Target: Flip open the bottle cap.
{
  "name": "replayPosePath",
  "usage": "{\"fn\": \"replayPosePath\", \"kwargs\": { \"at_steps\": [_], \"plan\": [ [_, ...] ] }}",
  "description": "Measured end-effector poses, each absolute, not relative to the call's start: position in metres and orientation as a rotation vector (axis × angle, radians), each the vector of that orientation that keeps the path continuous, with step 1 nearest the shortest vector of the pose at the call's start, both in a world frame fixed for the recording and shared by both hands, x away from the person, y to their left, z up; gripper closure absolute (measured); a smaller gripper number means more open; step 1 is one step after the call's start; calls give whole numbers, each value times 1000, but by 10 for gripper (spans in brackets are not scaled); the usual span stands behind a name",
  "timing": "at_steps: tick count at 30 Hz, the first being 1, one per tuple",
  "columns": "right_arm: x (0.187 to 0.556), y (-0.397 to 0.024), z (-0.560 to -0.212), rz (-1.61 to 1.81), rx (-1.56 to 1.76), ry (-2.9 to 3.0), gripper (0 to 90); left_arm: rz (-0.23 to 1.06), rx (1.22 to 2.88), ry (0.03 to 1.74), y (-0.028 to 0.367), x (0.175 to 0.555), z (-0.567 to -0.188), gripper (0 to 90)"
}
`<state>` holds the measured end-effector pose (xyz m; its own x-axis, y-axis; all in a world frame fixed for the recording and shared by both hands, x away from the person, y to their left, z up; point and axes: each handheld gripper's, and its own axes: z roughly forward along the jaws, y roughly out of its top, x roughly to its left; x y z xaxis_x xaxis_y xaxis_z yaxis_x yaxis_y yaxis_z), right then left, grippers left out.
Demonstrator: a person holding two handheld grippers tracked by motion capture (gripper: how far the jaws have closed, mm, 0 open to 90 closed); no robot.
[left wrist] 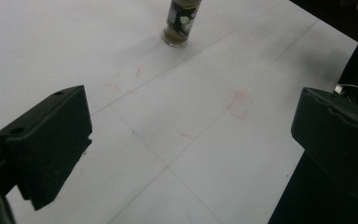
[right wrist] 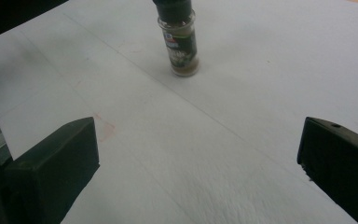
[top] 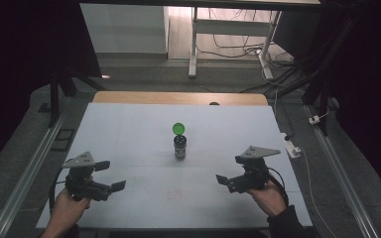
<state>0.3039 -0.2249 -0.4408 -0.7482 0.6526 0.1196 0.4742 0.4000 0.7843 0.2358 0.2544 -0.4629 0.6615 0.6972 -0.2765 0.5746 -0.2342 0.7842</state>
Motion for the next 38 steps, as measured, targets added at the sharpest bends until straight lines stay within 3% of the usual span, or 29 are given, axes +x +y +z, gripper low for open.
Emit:
{"fn": "replayPosePath", "kwargs": {
  "at_steps": [20, 38],
  "plan": [
    [268, -301, -451, 1193, 1220, 2273, 0, 257, 1908, 1169, 297, 196, -478, 0],
    [254, -318, -457, 1061, 1293, 2305, 0, 278, 1936, 1264, 307, 185, -481, 0]
  ]
}}
